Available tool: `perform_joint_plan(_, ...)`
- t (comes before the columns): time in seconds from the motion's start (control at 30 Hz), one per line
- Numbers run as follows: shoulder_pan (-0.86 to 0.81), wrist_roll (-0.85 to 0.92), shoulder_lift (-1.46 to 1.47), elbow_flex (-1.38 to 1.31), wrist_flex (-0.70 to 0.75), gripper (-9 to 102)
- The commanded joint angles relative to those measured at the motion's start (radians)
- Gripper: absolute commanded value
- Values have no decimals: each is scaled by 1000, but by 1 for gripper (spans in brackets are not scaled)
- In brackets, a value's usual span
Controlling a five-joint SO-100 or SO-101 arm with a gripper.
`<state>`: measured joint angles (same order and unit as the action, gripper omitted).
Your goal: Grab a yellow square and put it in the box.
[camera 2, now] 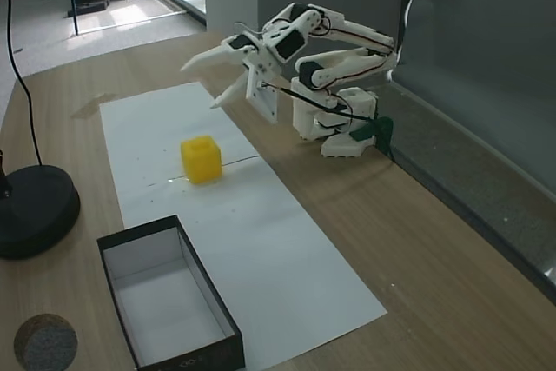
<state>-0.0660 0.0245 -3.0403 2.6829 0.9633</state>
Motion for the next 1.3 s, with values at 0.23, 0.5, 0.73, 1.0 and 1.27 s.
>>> perform_joint_plan(0.23, -43, -41, 761, -400, 130, 38)
perform_joint_plan(0.5, -18, -48, 930, -518, 218, 39)
perform_joint_plan(0.73, 51, -86, 966, -518, 202, 39)
perform_joint_plan(1.0, 41, -84, 1074, -515, 144, 39)
perform_joint_plan(1.27, 46, -83, 1141, -520, 89, 25)
